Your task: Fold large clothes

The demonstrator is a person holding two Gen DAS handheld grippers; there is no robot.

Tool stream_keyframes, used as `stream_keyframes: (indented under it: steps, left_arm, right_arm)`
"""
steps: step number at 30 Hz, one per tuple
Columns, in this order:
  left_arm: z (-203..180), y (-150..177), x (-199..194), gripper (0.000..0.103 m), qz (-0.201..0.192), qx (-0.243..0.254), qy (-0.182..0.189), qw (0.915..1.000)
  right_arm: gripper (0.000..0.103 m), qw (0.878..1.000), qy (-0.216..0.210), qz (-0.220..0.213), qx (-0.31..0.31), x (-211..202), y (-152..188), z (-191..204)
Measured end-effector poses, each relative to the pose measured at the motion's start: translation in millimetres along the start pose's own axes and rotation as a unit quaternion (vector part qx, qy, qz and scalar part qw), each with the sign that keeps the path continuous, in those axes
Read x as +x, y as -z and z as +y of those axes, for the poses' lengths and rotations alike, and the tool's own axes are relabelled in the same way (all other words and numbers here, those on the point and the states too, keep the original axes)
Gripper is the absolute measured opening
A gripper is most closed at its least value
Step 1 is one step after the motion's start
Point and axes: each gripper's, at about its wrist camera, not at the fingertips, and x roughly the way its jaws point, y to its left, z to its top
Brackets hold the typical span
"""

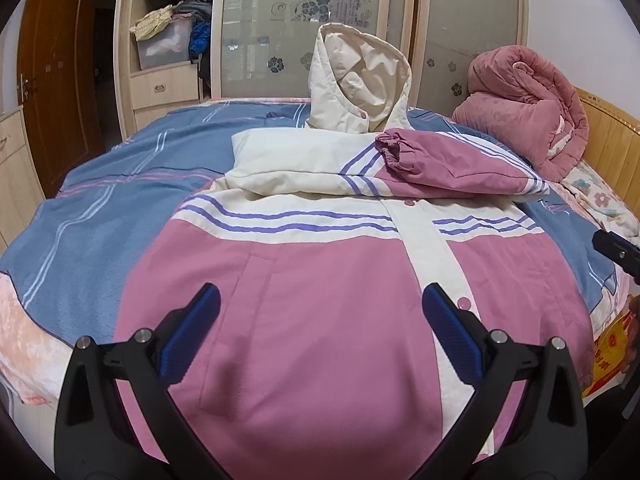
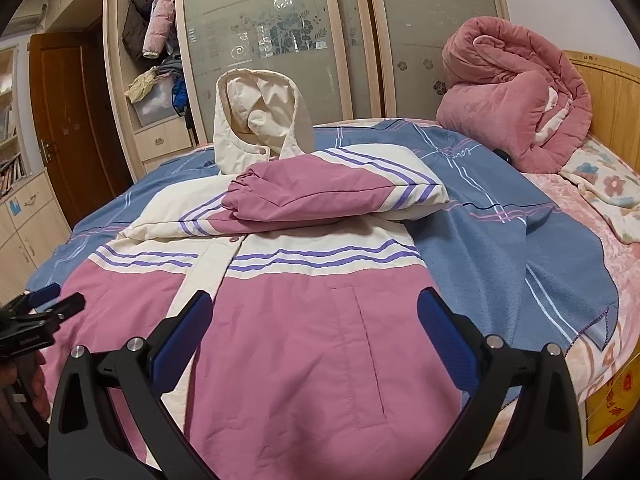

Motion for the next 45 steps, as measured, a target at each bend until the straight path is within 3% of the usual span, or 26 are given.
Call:
stream_keyframes:
  steps: [7, 13, 18, 24, 27, 33, 36, 38, 39, 41, 45]
  left_arm:
    - [-3, -16, 24, 0.101, 0.047, -0.039, 0.035, 0.9975]
    - [-42, -64, 63, 0.101, 0.066, 0.001, 0.044, 0.9969]
    - [-80, -111, 106, 0.101, 0.070, 0.043, 0.038, 0.9959]
    - [-117, -152, 167, 0.101, 0.089, 0.087, -0.002, 0.9923]
    - [-126, -165, 199, 0.101, 0.121, 0.070, -0.007, 0.9902]
    - [-144, -176, 235, 0.100, 0.136, 0.069, -0.023, 0.9881]
    - [-150, -173, 247, 0.080, 0.159, 0.068, -0.015, 0.9849]
    - [-153, -170, 254, 0.059, 0.179, 0.060, -0.009, 0.9821]
    - [-154, -168, 256, 0.057, 0.184, 0.055, -0.010, 0.9812]
    - [-155, -167, 256, 0.036, 0.180, 0.060, -0.026, 0.9814]
    - [-150, -168, 253, 0.031, 0.176, 0.055, -0.019, 0.9826]
  right_arm:
    - [0.102, 1.000, -0.001, 0.002, -0.006, -3, -2, -2]
    - [0.102, 1.000, -0.005, 0.005, 0.013, -4, -3, -15]
    - [0.102, 1.000, -0.004, 0.011, 0.026, -2, -2, -21]
    - [0.102, 0.999, -0.010, 0.016, 0.030, 1, -2, -21]
    - [0.102, 0.999, -0.012, 0.019, 0.032, 4, -3, -22]
    - [0.102, 0.999, -0.020, 0.020, 0.035, 5, -5, -21]
    - [0.102, 0.999, -0.021, 0.020, 0.035, 5, -5, -21]
    - [0.102, 0.999, -0.021, 0.020, 0.035, 6, -6, -20]
    - [0.102, 0.999, -0.021, 0.020, 0.035, 5, -5, -20]
    - [0.102, 0.999, -0.021, 0.021, 0.036, 6, -6, -20]
    - [0.102, 0.999, -0.021, 0.021, 0.035, 7, -6, -19]
